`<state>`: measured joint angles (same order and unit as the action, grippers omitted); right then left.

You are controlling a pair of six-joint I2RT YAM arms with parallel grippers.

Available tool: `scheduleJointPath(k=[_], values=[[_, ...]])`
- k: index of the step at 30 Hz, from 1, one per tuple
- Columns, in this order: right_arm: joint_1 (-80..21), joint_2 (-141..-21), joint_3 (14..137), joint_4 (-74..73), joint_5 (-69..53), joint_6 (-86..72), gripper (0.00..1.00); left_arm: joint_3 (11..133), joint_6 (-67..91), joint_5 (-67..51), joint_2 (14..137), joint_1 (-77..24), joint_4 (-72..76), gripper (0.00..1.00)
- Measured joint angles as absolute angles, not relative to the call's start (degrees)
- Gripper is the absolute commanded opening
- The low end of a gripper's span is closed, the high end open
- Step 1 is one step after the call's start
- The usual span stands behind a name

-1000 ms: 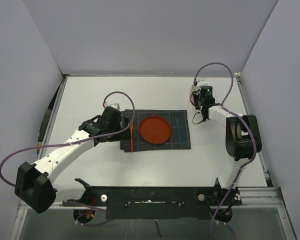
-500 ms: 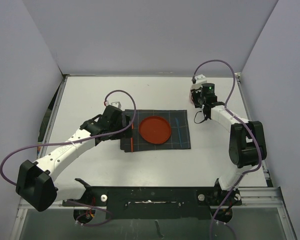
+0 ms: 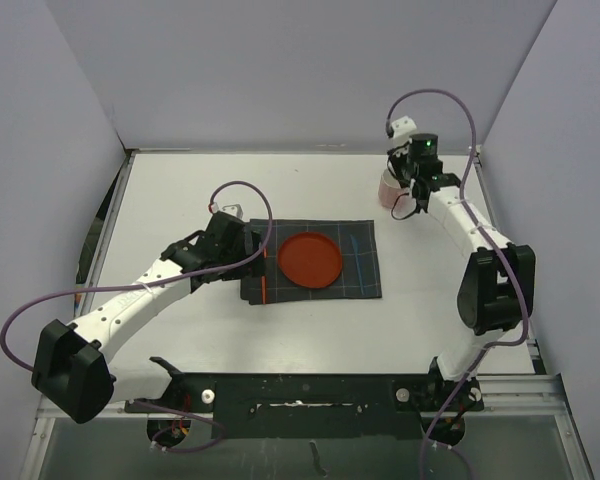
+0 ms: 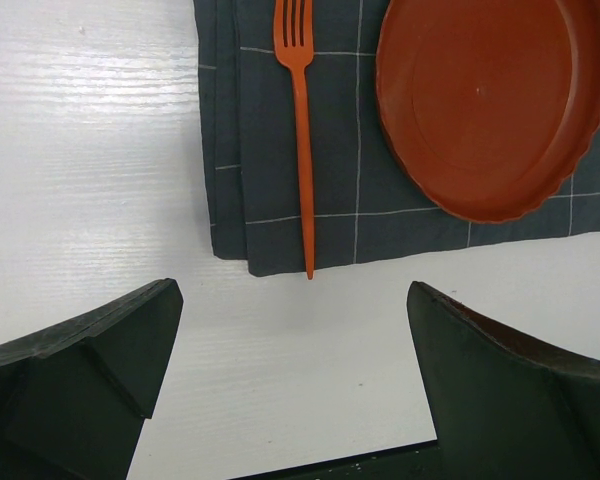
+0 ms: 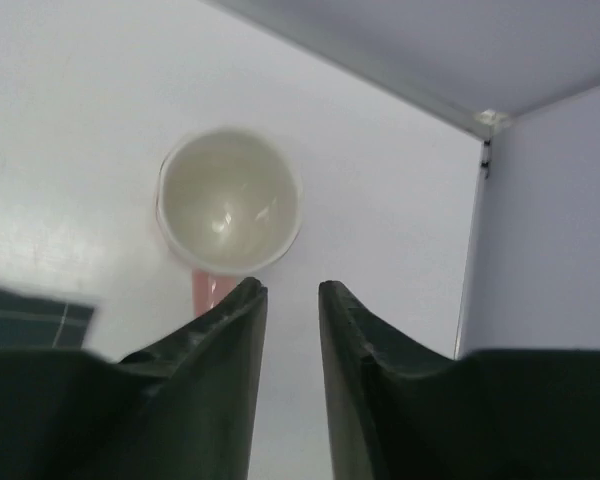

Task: Set the dinner table for one person
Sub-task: Pick up the cup at the center of the board.

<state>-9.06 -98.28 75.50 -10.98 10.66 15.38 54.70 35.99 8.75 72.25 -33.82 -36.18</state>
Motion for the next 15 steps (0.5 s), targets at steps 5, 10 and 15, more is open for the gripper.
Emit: scheduleJointPath(k=[5, 10, 15], values=[[-7.5, -104.5, 96.7, -16.0, 9.2, 18.1, 0.98, 54.7, 36.0, 8.8, 72.2, -33.8, -36.2, 0.98], [-5.1, -113.6, 111.6, -22.2, 6.9, 18.7, 0.95, 54.5, 36.4, 8.8, 72.2, -34.0, -36.0, 0.98], [-3.9, -119.9, 111.9, -26.5, 4.4, 18.2, 0.81, 53.3, 37.1, 8.8, 72.2, -34.1, -35.7, 0.98]])
